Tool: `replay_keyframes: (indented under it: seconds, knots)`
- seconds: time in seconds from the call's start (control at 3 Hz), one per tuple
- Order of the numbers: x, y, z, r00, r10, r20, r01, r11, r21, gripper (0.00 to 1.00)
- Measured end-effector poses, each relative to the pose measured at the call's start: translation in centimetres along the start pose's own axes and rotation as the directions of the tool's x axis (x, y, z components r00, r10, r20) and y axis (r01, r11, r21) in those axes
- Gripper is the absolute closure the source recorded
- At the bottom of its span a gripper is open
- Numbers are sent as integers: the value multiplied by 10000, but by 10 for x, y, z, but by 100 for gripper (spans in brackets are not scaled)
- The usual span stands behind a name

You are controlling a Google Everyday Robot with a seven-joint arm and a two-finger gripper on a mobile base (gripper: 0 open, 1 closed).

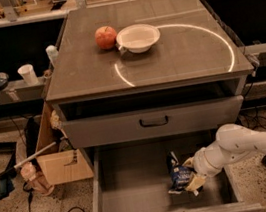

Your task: Pick blue chip bag from middle drawer and place on counter

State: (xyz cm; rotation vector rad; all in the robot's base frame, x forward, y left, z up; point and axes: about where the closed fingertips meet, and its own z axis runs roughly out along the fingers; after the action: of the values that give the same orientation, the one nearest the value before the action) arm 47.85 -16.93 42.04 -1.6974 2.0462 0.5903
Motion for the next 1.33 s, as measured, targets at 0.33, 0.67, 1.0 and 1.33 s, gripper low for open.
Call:
replay_keyframes:
  seconds: [0.33, 0.67, 1.0, 1.33]
  knots:
    - [-11, 14, -27, 9978, -496, 438, 496, 9988, 0, 100]
    - [-28, 31, -59, 9898, -1061, 953, 1071, 9942, -60, 100]
    - [-47, 39, -92, 9797, -1555, 1263, 1554, 9878, 107, 100]
    - [-73, 34, -125, 9676, -2087, 1420, 2035, 9778, 503, 100]
